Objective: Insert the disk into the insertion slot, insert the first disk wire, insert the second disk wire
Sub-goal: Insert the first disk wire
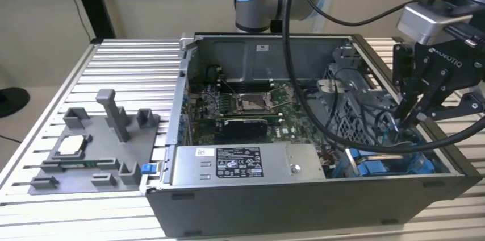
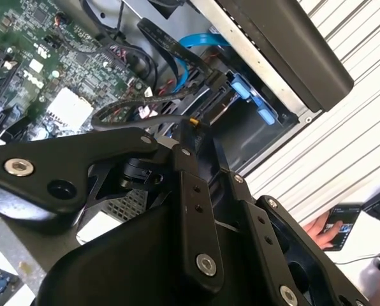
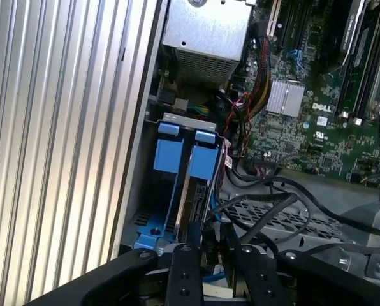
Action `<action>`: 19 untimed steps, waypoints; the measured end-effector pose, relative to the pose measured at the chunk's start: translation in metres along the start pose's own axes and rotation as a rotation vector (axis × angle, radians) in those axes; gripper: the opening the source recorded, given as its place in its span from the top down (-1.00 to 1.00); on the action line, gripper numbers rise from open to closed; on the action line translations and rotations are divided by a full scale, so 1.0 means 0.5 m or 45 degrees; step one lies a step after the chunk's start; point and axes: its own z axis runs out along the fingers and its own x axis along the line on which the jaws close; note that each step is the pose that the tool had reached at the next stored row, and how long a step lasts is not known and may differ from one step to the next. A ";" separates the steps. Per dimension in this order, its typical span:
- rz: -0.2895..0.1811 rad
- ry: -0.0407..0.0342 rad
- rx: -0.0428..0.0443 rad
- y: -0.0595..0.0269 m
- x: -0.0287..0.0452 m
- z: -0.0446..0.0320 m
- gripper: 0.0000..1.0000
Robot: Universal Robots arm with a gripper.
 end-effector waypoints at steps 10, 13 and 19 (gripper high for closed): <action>0.000 -0.0016 -0.008 -0.006 0.002 -0.006 1.00; 0.000 -0.0013 -0.008 -0.006 0.001 -0.005 1.00; 0.000 -0.0010 -0.008 -0.006 0.003 -0.001 1.00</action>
